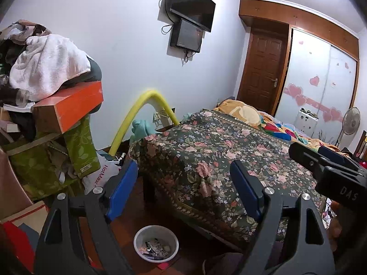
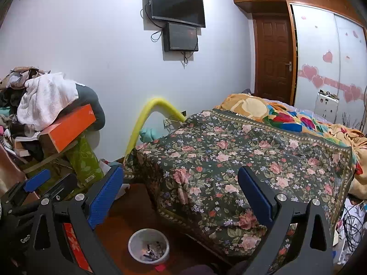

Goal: Collect trash

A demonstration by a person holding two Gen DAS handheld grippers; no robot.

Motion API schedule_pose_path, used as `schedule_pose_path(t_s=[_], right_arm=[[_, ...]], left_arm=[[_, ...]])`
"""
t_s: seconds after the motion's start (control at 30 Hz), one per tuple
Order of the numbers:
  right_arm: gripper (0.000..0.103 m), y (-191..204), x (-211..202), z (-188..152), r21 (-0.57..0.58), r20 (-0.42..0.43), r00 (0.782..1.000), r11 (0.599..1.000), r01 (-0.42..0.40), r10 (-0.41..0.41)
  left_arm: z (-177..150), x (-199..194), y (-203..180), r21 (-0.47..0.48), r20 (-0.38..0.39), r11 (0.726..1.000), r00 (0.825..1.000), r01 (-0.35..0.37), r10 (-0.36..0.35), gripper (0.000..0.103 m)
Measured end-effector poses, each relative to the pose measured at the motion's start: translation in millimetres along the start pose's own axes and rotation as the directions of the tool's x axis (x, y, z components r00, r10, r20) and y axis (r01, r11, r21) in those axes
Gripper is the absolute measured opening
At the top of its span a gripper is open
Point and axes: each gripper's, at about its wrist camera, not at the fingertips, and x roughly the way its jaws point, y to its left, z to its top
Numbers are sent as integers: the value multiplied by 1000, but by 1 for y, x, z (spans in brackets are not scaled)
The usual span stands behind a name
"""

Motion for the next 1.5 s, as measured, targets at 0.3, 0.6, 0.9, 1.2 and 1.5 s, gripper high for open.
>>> schedule_pose_path(t_s=[0.3, 0.6, 0.9, 1.2, 1.5], right_arm=[[99, -2, -2, -1, 3, -10, 1000, 1000, -5, 5], [99, -1, -1, -3, 2, -21, 1000, 1000, -7, 7], [99, 1, -1, -3, 2, -24, 1000, 1000, -7, 7], [99, -1, 0, -4, 5, -27, 1000, 1000, -10, 10], [99, -4, 1, -5, 6, -25, 1000, 1000, -9, 9]], left_arm=[[-3, 3, -2, 22, -12, 1000, 1000, -8, 8, 82], [-5, 4, -1, 14, -23, 1000, 1000, -10, 10, 82], [-6, 5, -1, 17, -25, 1000, 1000, -16, 16, 82], [-6, 6, -1, 7, -25, 999, 999, -40, 40, 94], [-4, 9, -3, 15, -26, 1000, 999, -20, 20, 95]])
